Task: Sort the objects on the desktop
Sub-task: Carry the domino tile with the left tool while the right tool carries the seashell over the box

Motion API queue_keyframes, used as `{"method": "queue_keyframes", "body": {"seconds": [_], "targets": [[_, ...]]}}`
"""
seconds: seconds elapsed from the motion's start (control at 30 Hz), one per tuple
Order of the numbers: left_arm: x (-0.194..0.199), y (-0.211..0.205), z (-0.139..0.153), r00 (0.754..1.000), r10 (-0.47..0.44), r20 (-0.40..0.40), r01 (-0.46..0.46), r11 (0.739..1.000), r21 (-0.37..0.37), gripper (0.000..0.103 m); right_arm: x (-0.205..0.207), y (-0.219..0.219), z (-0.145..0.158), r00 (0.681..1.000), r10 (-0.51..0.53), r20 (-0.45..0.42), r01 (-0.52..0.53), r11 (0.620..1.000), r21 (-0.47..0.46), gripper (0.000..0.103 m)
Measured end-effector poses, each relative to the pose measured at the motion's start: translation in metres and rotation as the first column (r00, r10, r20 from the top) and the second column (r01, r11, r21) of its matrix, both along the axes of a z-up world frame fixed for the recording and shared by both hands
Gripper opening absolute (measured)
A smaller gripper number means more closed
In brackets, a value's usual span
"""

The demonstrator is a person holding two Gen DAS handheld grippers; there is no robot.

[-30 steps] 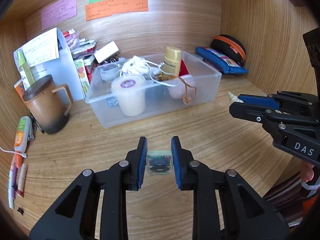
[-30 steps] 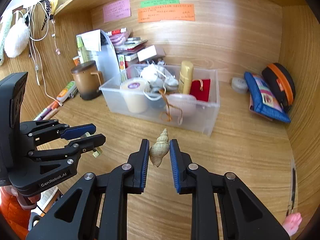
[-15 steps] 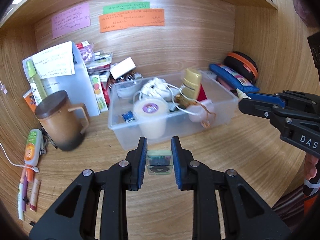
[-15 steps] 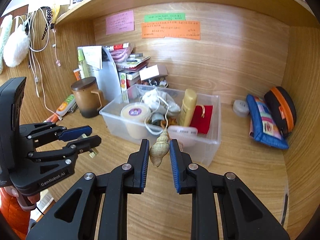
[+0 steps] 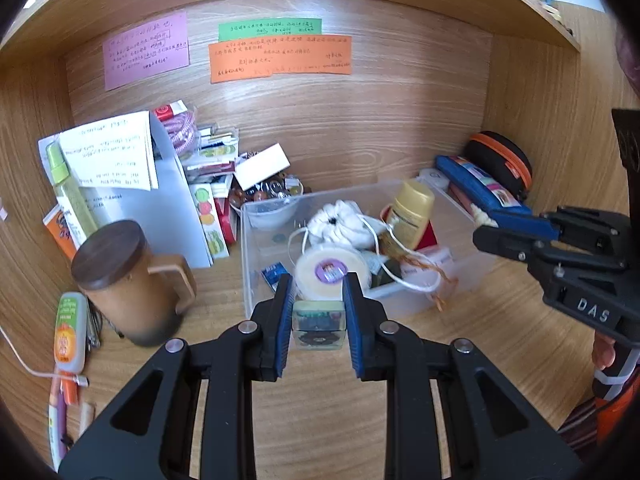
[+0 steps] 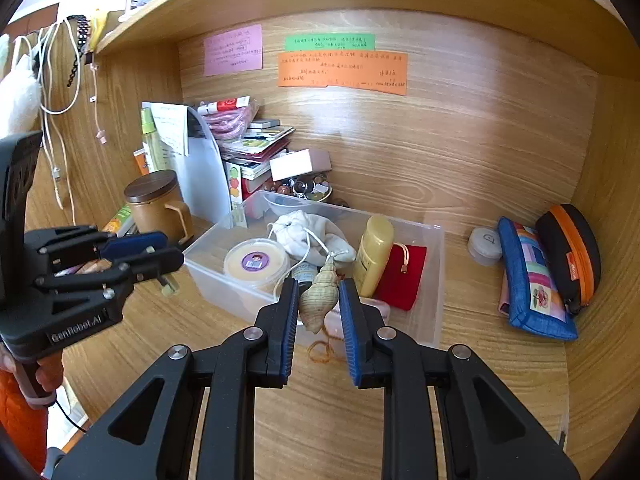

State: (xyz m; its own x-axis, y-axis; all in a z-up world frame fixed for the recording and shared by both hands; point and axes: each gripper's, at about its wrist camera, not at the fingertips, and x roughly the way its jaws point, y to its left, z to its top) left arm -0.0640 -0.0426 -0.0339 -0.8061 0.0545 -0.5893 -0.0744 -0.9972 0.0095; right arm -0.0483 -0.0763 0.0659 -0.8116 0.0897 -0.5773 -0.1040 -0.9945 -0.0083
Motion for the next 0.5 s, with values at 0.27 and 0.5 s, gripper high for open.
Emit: {"method": "queue_keyframes", "body": {"seconds": [0.27,0.5], "targets": [[-0.03,-0.01,0.009,1.0,0.019,-0.004,-0.019,1.0,-0.008,0.024,-0.021,0.012,0.002,1.0,0.001,0.002,-0.001,1.0,-0.015,0.019],[-0.053,-0.017,0.01,1.0,0.027,0.007,-0.027,1.0,0.0,0.024,-0.043,0.017,-0.003,1.0,0.012,0.023,-0.011,1.0,-0.022,0.019]]}}
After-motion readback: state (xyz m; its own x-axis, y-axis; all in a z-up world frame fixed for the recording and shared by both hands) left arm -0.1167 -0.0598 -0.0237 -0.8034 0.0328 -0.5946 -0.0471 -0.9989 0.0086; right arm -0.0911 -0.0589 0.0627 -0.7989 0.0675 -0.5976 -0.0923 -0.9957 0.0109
